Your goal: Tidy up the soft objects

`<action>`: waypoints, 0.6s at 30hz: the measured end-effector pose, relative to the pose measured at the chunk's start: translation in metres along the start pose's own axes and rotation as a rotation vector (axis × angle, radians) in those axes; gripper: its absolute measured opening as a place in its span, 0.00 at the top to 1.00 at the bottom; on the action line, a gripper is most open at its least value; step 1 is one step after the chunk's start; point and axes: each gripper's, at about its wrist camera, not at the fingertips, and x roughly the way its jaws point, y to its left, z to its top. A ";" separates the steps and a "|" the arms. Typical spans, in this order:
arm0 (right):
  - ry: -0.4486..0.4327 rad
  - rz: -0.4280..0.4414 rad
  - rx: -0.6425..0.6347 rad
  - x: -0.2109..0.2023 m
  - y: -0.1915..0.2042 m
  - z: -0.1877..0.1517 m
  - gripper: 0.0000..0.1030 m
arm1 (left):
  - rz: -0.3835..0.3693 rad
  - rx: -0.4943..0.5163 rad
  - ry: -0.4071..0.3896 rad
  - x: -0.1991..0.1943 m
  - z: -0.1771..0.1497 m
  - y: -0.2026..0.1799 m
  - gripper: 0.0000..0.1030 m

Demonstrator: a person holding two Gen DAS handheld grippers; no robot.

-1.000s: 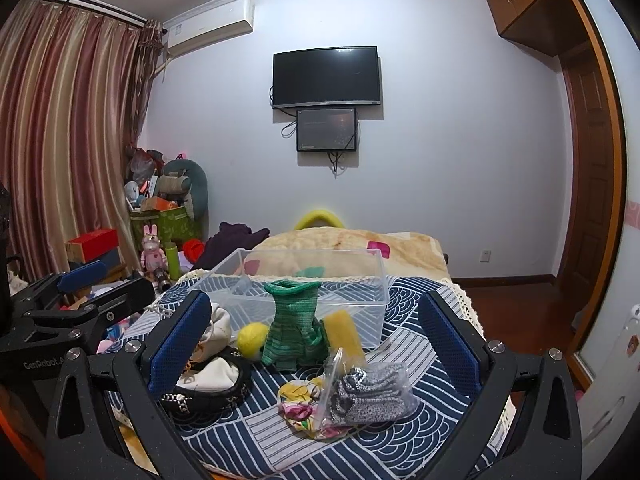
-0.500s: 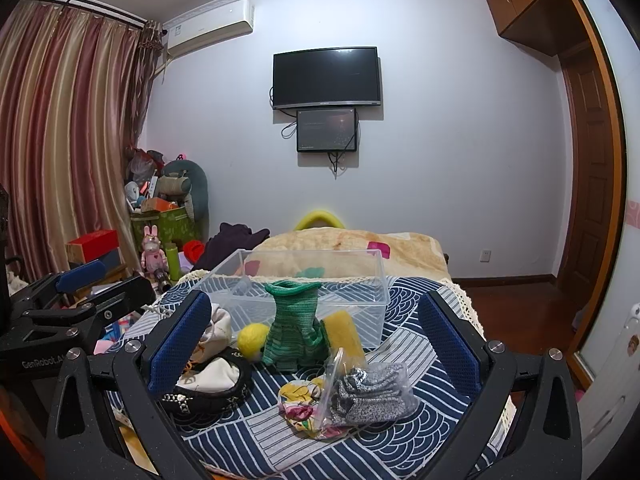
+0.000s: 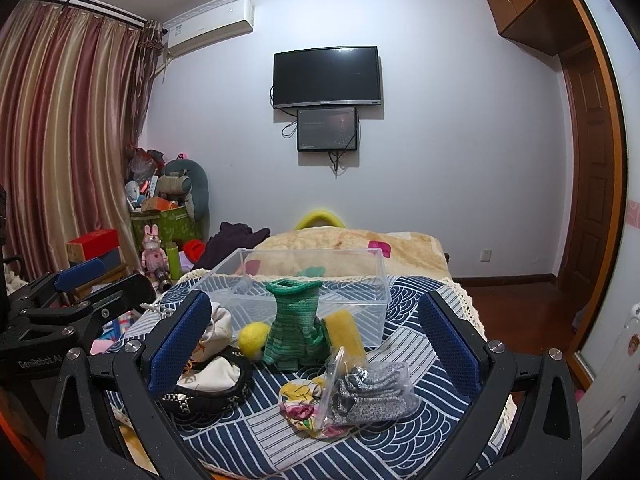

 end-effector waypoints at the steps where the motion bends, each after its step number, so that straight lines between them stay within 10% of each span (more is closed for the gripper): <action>1: 0.000 -0.001 0.000 0.000 0.000 0.000 0.00 | 0.000 0.000 0.000 0.000 0.000 0.000 0.00; 18: 0.034 0.013 0.008 0.013 0.001 -0.011 0.00 | -0.012 0.000 0.056 0.018 -0.012 0.007 0.00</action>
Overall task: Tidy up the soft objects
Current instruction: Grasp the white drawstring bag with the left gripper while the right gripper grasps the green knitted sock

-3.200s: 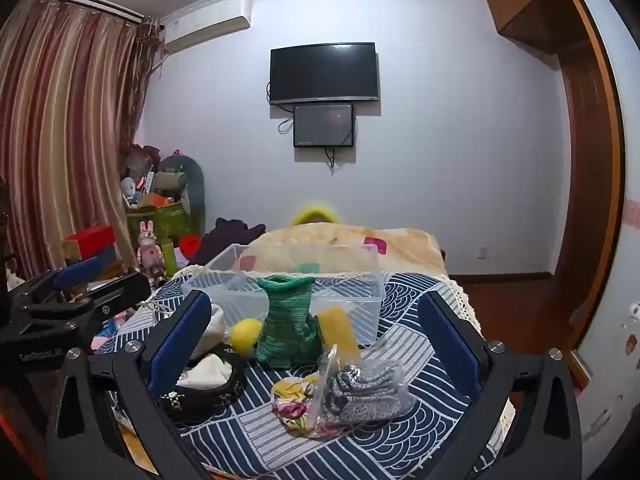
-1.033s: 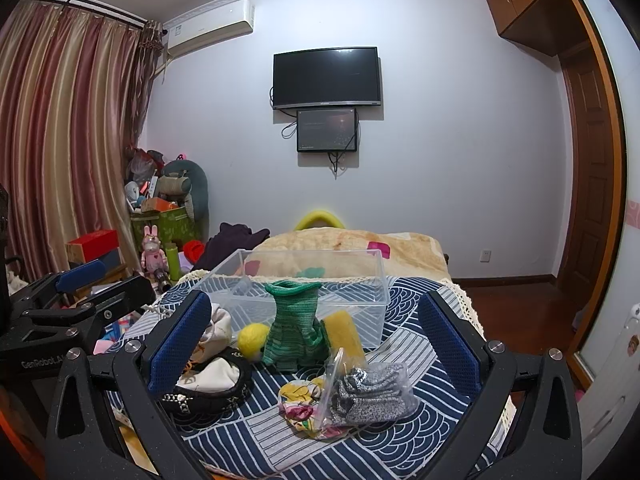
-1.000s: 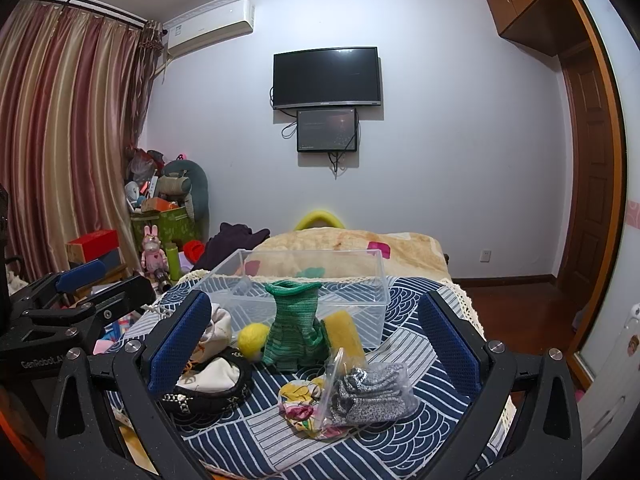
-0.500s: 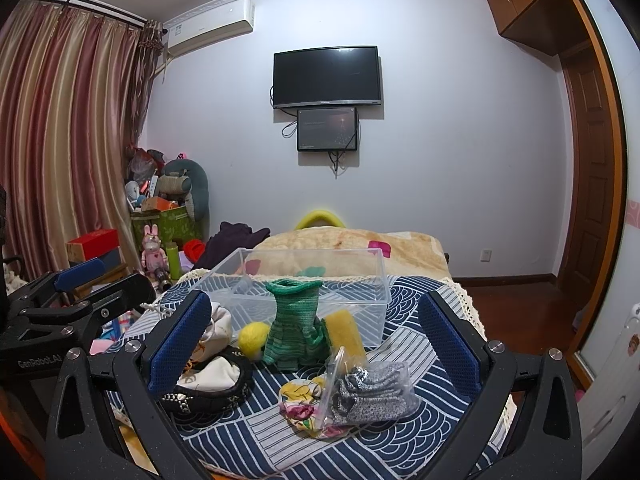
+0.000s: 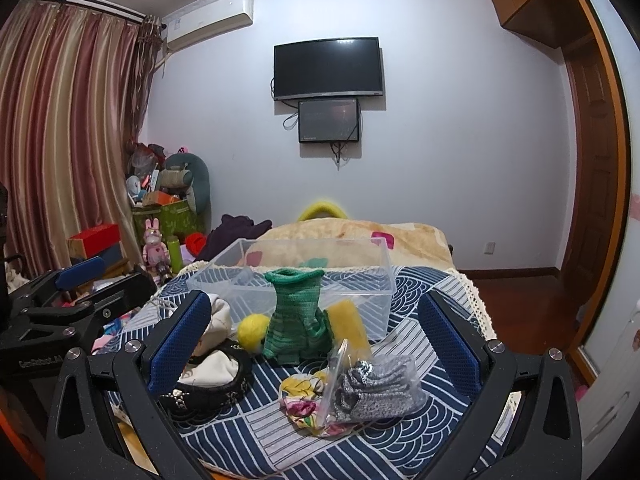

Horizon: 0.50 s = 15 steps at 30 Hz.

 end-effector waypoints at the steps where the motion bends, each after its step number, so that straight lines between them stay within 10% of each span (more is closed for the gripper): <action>1: 0.005 0.001 -0.001 0.002 0.000 -0.001 0.00 | -0.002 -0.006 0.010 0.003 -0.002 0.002 0.00; 15: 0.112 0.069 -0.019 0.044 0.004 -0.009 0.30 | -0.043 -0.094 0.153 0.059 -0.014 0.025 0.17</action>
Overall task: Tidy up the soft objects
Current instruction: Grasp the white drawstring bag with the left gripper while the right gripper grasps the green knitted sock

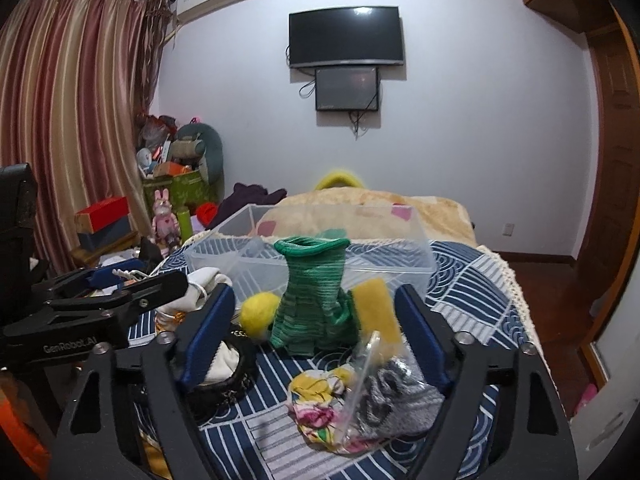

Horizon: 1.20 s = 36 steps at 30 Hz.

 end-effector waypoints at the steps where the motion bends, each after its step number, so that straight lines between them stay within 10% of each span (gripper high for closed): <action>1: 0.006 0.007 -0.001 0.002 0.000 0.000 0.31 | -0.004 0.000 0.005 0.002 -0.001 0.000 0.17; 17: 0.167 0.023 0.015 0.051 0.000 -0.010 0.49 | -0.069 -0.078 0.137 0.039 -0.017 0.022 0.45; 30: 0.194 -0.005 0.019 0.061 0.001 -0.011 0.89 | -0.071 -0.102 0.111 0.032 -0.017 0.028 0.64; 36: 0.164 0.010 0.031 0.048 -0.004 -0.008 0.91 | -0.058 -0.079 0.068 0.017 -0.011 0.023 0.66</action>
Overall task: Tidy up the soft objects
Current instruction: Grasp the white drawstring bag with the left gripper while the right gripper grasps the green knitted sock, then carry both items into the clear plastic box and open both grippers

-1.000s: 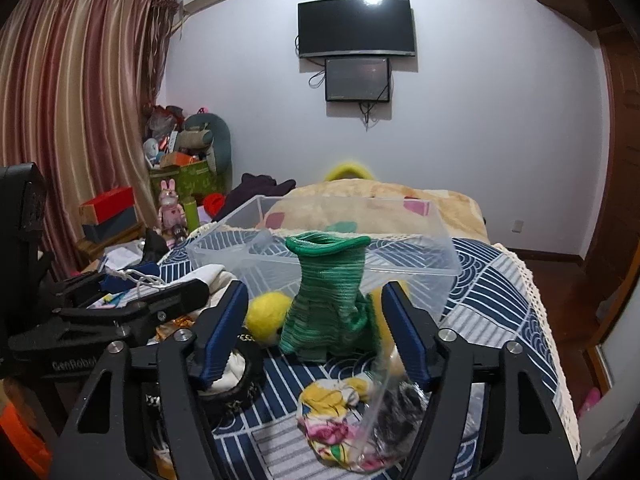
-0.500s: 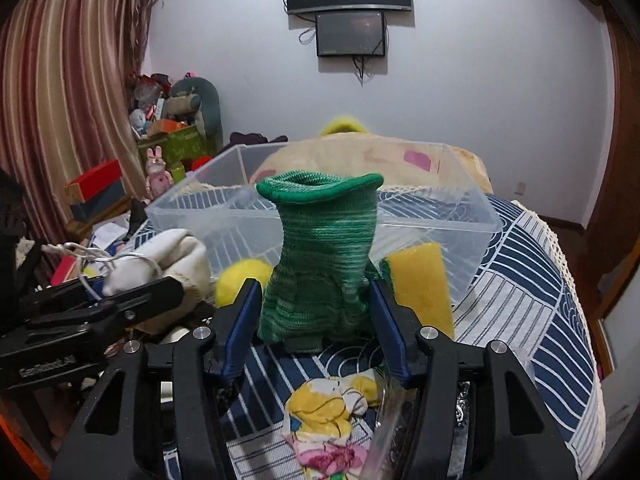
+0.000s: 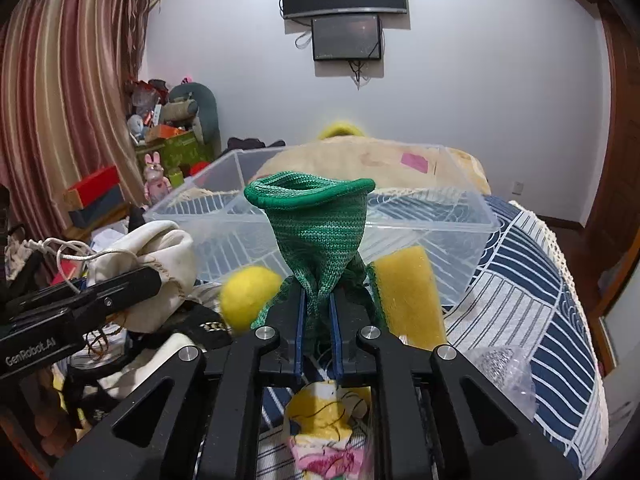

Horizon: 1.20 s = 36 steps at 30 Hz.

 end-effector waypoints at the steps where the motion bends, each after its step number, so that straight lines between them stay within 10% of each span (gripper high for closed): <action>1: -0.009 0.000 -0.002 -0.004 0.001 0.000 0.91 | 0.001 0.004 -0.007 -0.003 0.001 -0.001 0.66; 22: -0.194 -0.061 -0.032 -0.066 -0.016 0.041 0.91 | 0.019 0.077 -0.158 -0.042 0.068 -0.022 0.66; 36: -0.206 -0.085 -0.049 -0.042 -0.010 0.069 0.91 | 0.021 0.076 -0.100 0.005 0.102 -0.013 0.66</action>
